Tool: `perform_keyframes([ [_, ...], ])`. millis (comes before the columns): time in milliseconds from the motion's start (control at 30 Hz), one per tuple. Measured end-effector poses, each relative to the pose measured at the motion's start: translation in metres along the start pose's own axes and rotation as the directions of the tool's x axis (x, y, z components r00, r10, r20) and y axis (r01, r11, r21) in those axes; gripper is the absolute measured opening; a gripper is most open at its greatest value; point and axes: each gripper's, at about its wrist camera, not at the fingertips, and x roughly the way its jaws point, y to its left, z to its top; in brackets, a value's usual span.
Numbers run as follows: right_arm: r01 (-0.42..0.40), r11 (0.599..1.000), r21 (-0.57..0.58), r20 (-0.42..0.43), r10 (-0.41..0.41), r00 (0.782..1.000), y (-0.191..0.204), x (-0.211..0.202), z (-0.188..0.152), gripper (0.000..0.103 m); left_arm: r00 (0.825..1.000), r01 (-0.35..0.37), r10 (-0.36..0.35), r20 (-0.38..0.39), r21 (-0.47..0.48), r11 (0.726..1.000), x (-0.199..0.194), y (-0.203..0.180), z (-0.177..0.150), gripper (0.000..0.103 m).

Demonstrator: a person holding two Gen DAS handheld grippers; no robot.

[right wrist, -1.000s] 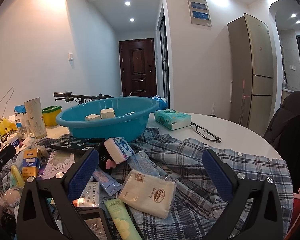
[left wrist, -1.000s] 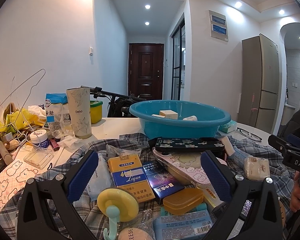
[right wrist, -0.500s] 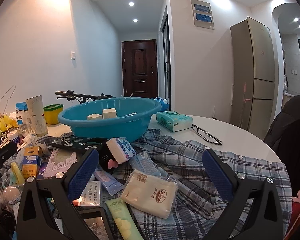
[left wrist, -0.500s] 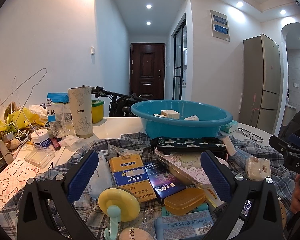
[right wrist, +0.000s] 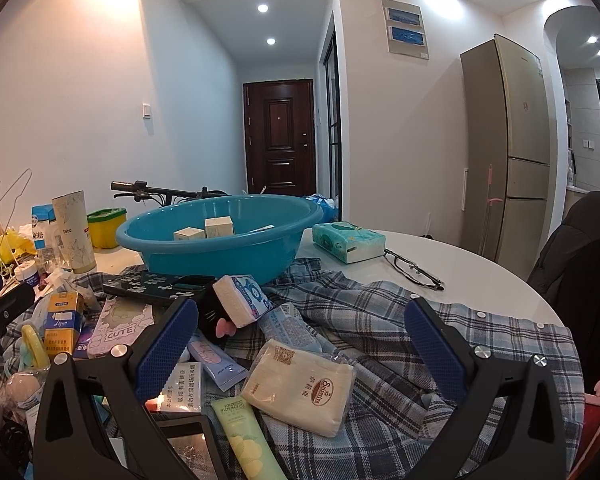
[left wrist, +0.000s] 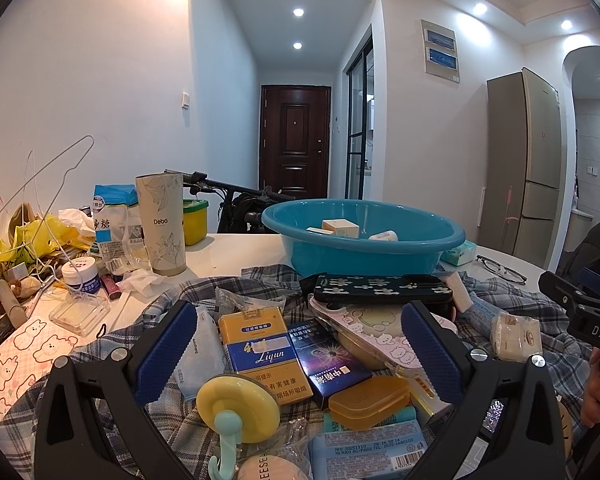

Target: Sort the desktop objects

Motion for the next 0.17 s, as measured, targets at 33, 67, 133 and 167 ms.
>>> perform_keyframes([
  [33, 0.0, 1.0, 0.0, 0.0, 0.0, 1.0, -0.0002, 0.0, 0.0, 0.103, 1.0, 0.0, 0.0, 0.0, 0.0, 1.0, 0.0001, -0.0002, 0.0002, 0.103],
  [67, 0.0, 1.0, 0.001, 0.0, 0.0, 1.0, 0.0, -0.0001, 0.0, 0.103, 1.0, 0.0, 0.0, 0.0, 0.0, 1.0, 0.0002, -0.0002, 0.0003, 0.103],
  [133, 0.0, 1.0, 0.0, 0.0, 0.0, 1.0, -0.0002, 0.0, 0.0, 0.103, 1.0, 0.0, 0.0, 0.0, 0.0, 1.0, 0.0, 0.0001, 0.0001, 0.103],
  [167, 0.0, 1.0, 0.0, 0.0, 0.0, 1.0, -0.0003, -0.0001, 0.0, 0.103, 1.0, 0.0, 0.0, 0.0, 0.0, 1.0, 0.0002, -0.0001, 0.0004, 0.103],
])
